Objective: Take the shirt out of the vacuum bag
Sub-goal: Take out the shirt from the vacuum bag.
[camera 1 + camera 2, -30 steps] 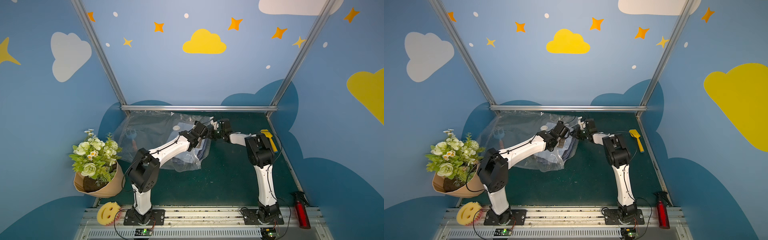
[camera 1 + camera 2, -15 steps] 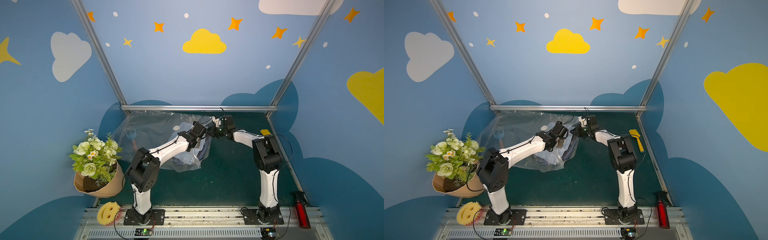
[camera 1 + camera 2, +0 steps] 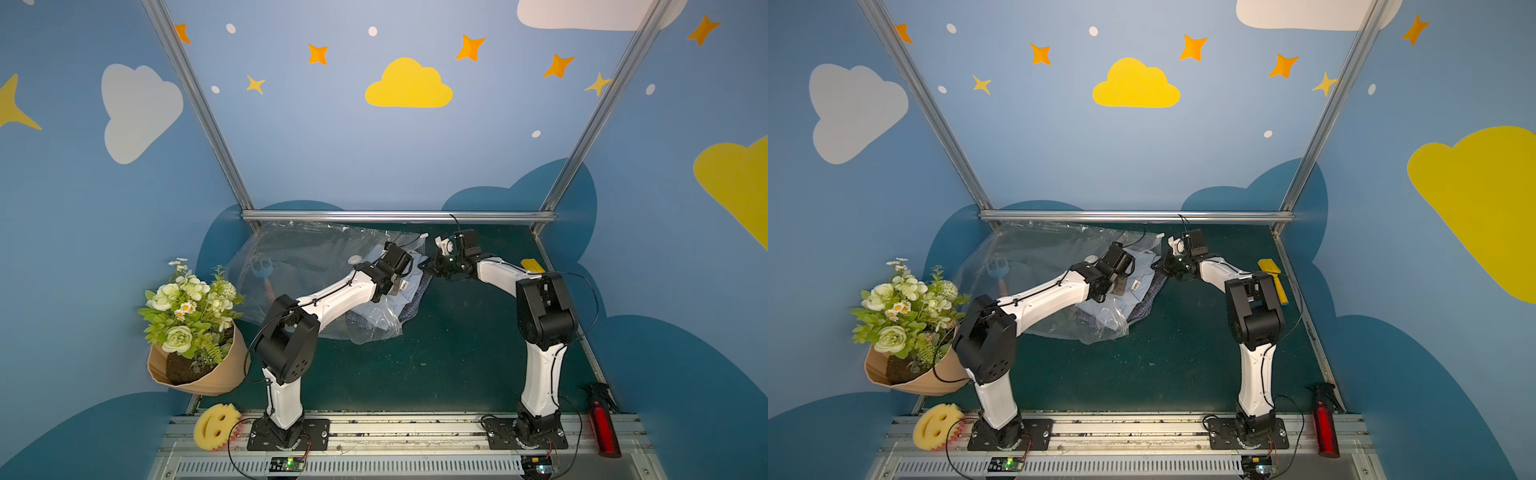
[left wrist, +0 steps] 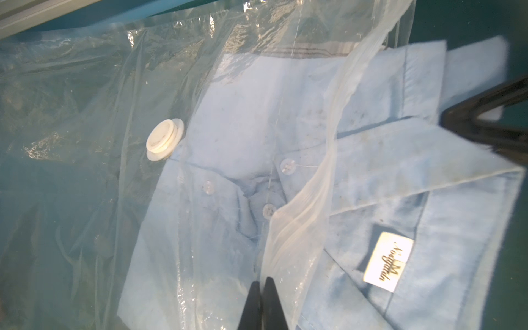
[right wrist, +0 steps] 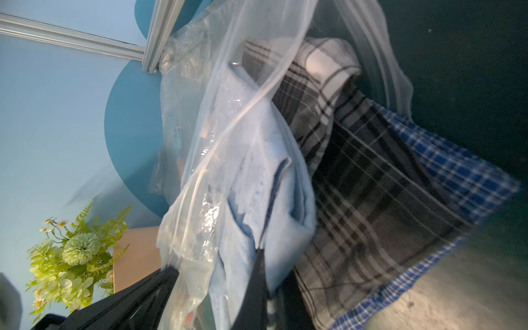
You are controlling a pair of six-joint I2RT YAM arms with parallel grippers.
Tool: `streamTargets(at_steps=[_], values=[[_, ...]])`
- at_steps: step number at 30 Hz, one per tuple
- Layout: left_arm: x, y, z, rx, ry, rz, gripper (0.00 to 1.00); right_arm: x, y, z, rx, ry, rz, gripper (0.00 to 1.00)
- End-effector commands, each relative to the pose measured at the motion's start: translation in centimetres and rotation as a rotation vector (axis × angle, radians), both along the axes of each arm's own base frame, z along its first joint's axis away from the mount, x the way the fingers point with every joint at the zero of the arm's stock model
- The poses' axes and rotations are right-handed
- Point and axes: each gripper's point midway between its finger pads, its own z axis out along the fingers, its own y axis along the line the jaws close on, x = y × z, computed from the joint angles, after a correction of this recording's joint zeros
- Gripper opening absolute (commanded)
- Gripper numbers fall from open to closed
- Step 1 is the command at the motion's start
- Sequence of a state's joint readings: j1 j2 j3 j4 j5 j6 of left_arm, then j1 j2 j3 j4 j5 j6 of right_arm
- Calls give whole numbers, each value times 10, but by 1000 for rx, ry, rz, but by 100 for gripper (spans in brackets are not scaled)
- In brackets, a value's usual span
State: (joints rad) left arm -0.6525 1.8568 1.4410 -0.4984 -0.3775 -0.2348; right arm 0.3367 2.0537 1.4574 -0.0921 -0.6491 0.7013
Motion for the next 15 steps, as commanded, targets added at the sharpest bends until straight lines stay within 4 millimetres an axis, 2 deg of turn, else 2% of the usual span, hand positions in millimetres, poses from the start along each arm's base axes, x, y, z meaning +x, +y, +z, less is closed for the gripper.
streamTargets(at_steps=[1,5,6,11,13,15], values=[[-1,7,-4,4,6,17,4,4,-6,38,-12,-68,-1,0],[-1,6,-6,6,10,16,4,6,-5,35,-17,-52,1,0],[-1,6,-6,3,10,15,4,6,-3,32,-18,-47,3,3],[-2,6,-6,2,14,14,4,8,8,14,3,-16,25,31],[-2,6,-5,4,11,13,4,8,10,9,-2,-7,31,37],[-2,7,-4,6,7,15,4,9,11,4,-10,-4,33,38]])
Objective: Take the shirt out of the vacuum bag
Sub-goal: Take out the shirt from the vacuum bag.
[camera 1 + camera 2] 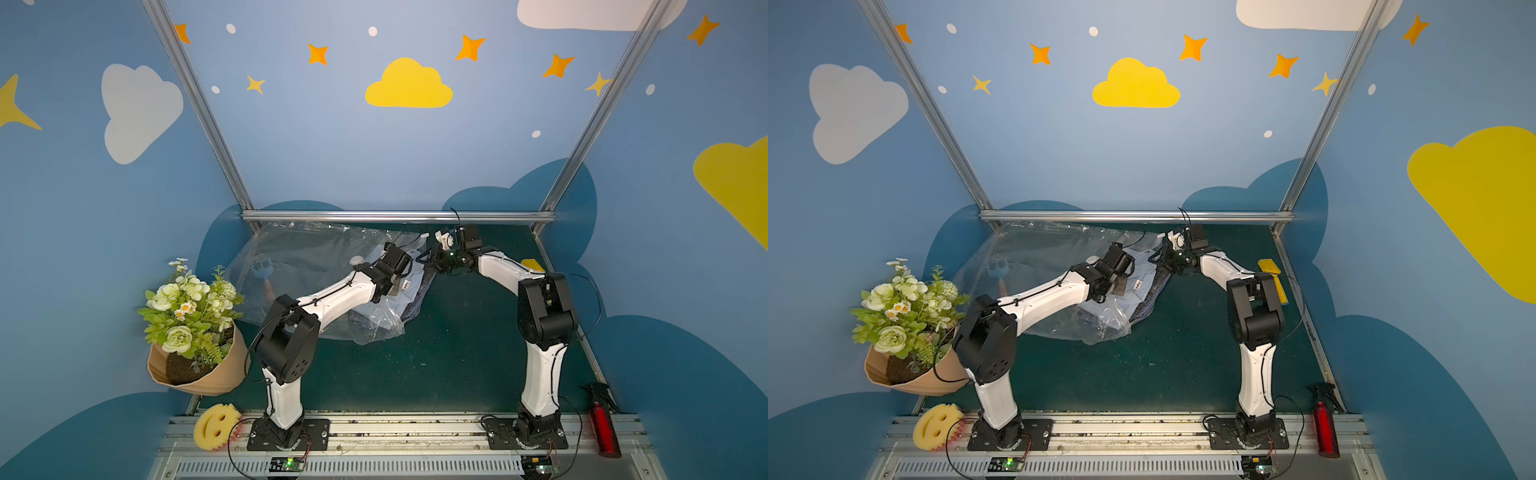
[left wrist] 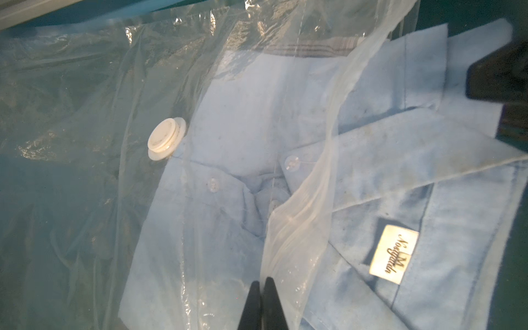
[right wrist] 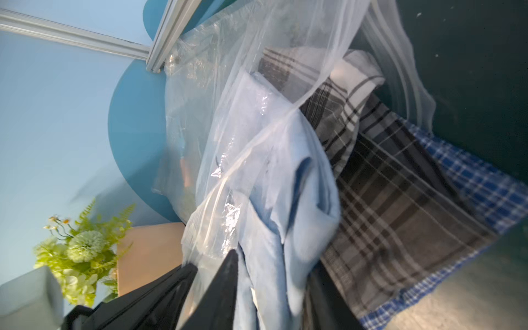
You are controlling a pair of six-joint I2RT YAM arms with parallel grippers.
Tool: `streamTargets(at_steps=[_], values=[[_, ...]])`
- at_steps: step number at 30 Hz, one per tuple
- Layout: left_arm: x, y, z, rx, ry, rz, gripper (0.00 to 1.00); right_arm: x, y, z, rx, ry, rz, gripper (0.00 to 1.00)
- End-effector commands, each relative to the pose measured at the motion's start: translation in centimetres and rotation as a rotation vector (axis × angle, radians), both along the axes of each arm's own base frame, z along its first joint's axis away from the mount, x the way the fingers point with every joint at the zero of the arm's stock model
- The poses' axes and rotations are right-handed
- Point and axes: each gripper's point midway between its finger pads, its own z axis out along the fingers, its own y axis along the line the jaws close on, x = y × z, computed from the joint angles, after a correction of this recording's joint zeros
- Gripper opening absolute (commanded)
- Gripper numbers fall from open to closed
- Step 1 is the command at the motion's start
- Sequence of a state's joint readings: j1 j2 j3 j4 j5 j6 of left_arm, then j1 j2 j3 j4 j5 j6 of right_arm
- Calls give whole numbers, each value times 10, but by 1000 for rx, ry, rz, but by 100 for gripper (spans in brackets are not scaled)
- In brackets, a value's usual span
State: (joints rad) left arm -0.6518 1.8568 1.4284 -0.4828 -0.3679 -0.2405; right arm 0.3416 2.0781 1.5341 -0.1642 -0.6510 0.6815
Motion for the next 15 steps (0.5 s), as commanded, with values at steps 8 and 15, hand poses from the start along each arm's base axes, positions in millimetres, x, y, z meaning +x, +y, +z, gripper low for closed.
streamTargets(at_steps=[8,15], values=[[-2,8,-3,15,12,14,4,3,-1,-12,-111,-20,0,41],[-2,7,-5,11,19,9,4,8,-4,-2,-173,-71,-11,42]])
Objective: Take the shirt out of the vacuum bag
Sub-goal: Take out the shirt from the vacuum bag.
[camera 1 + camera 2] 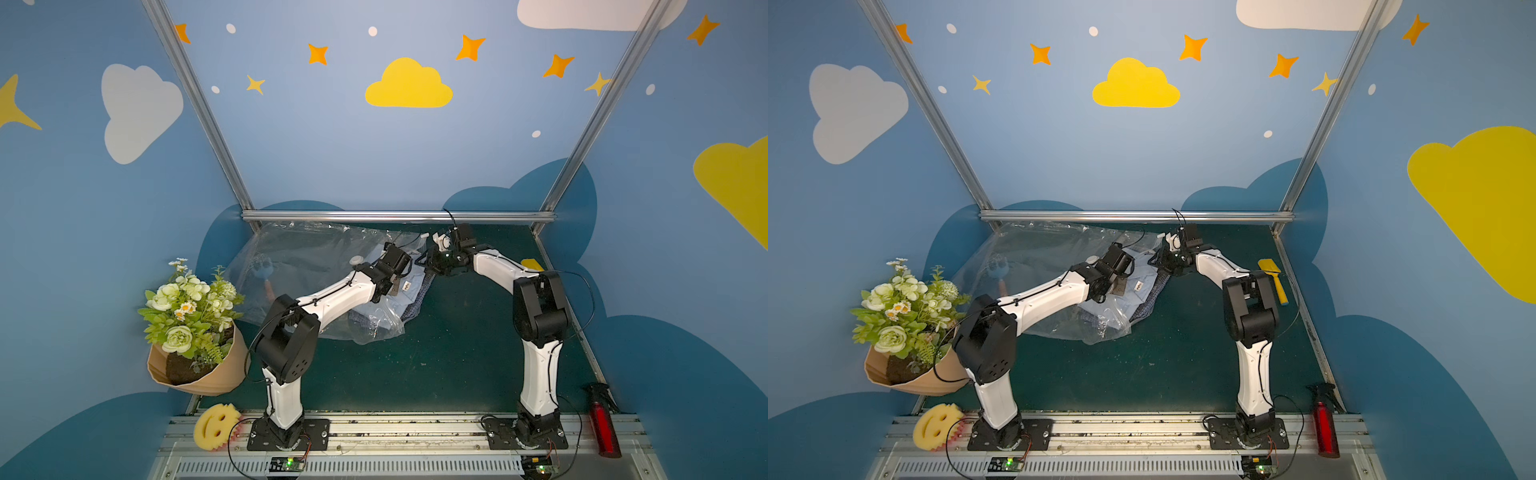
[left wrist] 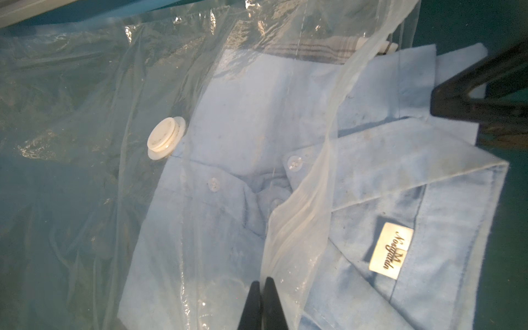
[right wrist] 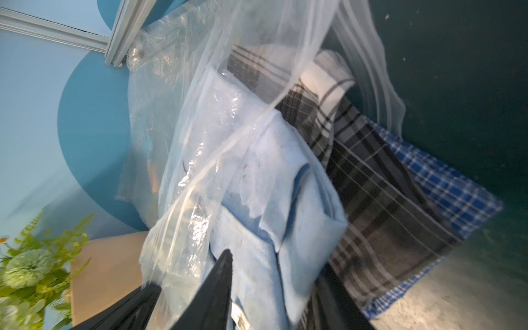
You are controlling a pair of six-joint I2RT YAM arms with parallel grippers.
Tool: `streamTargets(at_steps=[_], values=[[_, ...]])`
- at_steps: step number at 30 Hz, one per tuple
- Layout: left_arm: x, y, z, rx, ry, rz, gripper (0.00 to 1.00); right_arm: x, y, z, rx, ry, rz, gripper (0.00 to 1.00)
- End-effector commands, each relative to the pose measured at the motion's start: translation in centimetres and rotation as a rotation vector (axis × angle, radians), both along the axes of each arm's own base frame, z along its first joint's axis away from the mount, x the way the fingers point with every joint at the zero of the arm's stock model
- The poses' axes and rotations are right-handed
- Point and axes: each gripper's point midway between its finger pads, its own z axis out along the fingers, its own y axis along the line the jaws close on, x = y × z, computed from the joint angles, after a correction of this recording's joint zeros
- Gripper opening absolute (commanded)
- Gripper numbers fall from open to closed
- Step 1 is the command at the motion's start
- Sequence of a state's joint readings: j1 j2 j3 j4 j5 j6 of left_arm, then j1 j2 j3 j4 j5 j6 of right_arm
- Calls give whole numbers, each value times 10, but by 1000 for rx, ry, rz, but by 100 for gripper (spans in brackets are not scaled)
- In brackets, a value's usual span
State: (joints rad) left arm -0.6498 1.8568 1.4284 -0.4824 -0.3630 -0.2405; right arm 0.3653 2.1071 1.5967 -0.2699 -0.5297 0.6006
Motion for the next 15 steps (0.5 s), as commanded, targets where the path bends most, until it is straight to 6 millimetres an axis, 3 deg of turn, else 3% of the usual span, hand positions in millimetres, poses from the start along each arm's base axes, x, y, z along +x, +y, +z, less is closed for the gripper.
streamTargets(at_steps=[1,15], values=[[-2,7,-5,14,17,10,4,4,-1,13,-39,-50,2,42],[-2,5,-8,8,27,8,4,7,12,11,-31,-62,6,40]])
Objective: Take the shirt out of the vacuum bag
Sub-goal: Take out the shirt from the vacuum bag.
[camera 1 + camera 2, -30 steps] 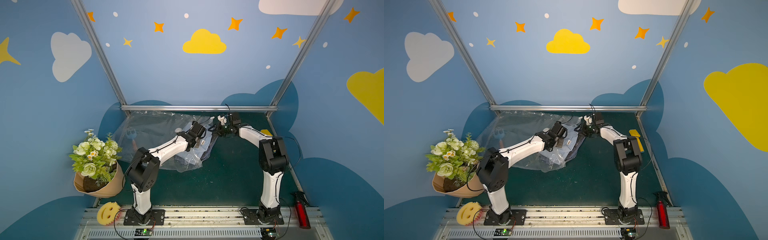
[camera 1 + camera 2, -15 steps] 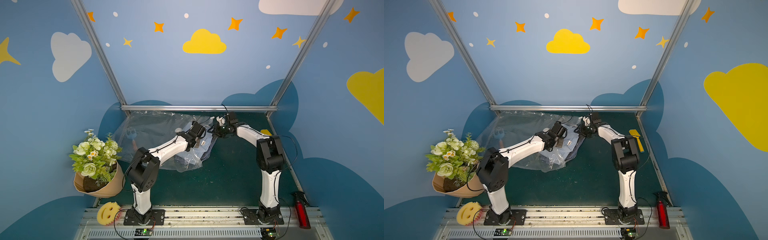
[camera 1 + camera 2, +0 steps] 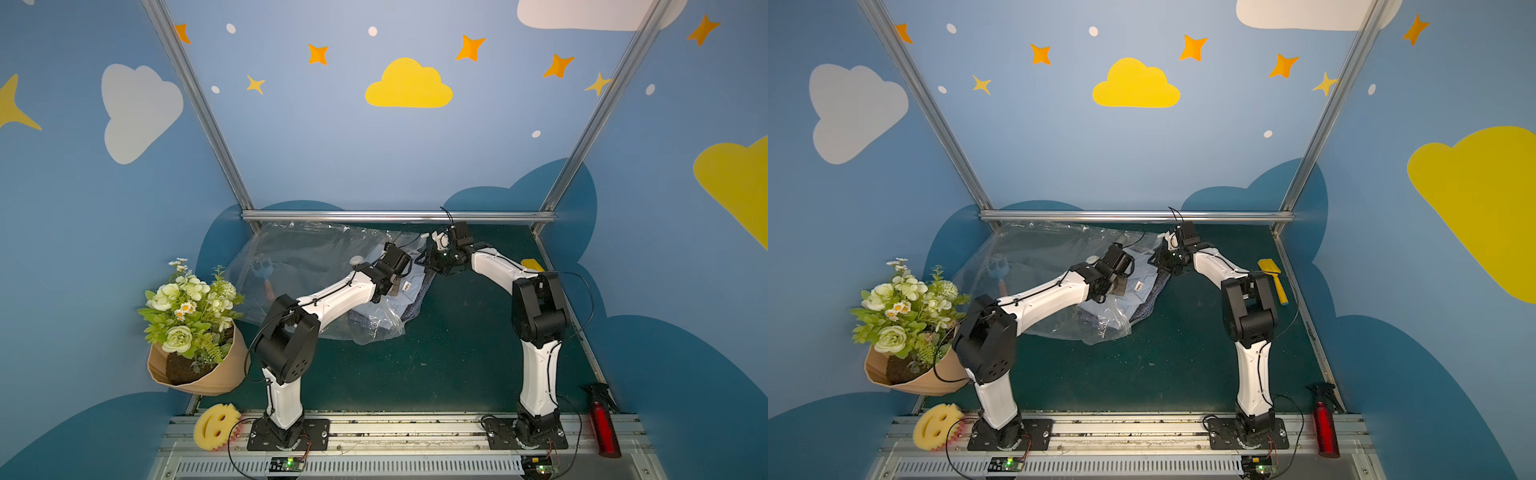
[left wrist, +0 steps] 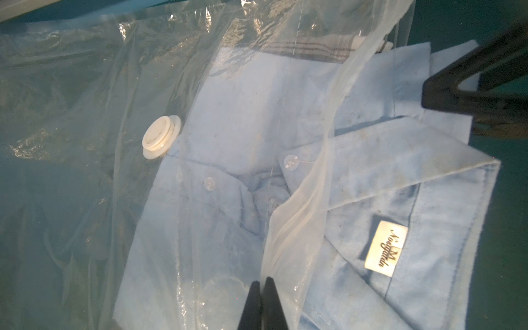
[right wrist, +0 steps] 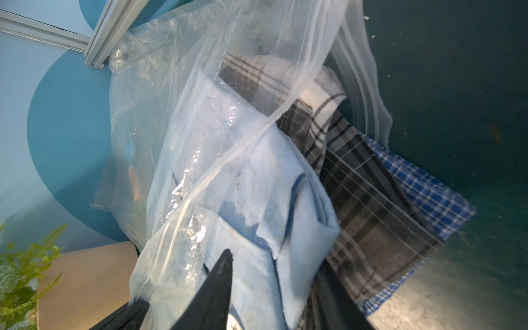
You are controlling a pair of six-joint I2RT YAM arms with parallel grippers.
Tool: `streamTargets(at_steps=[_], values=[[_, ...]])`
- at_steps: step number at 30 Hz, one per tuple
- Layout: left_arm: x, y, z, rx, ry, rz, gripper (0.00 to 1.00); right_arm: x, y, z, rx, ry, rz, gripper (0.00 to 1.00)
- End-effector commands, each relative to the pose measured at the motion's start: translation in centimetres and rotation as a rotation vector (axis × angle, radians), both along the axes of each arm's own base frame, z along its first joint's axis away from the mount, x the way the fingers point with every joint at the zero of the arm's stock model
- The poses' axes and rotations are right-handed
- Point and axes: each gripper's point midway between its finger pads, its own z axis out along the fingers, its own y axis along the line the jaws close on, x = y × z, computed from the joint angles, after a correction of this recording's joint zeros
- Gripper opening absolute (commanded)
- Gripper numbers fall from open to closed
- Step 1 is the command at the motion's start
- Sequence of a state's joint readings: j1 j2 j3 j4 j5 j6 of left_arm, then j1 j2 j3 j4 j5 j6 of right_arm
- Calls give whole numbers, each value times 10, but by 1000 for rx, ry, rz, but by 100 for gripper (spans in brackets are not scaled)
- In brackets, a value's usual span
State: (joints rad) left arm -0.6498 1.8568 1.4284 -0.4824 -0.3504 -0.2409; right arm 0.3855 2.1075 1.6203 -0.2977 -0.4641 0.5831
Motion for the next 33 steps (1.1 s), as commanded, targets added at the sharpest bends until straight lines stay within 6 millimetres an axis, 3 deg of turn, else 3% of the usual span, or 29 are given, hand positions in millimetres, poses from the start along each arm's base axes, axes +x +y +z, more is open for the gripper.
streamTargets(at_steps=[1,7,12,15,21,26,31,33], values=[[-1,6,-9,16,23,15,4,4,12,6,27,-26,20,39],[-1,7,-7,15,17,16,4,8,23,-18,79,21,9,35],[-2,11,-5,16,12,24,4,10,28,-21,101,28,2,17],[-3,13,-6,14,13,28,4,9,26,-14,103,23,-2,1],[-1,16,-11,0,21,42,8,3,19,22,108,-4,-4,0],[2,18,-12,-19,21,49,23,0,7,39,91,-8,-9,0],[4,13,0,-47,7,28,50,1,0,52,109,1,-15,0],[5,13,4,-51,-1,27,53,1,-5,59,103,-1,-18,0]])
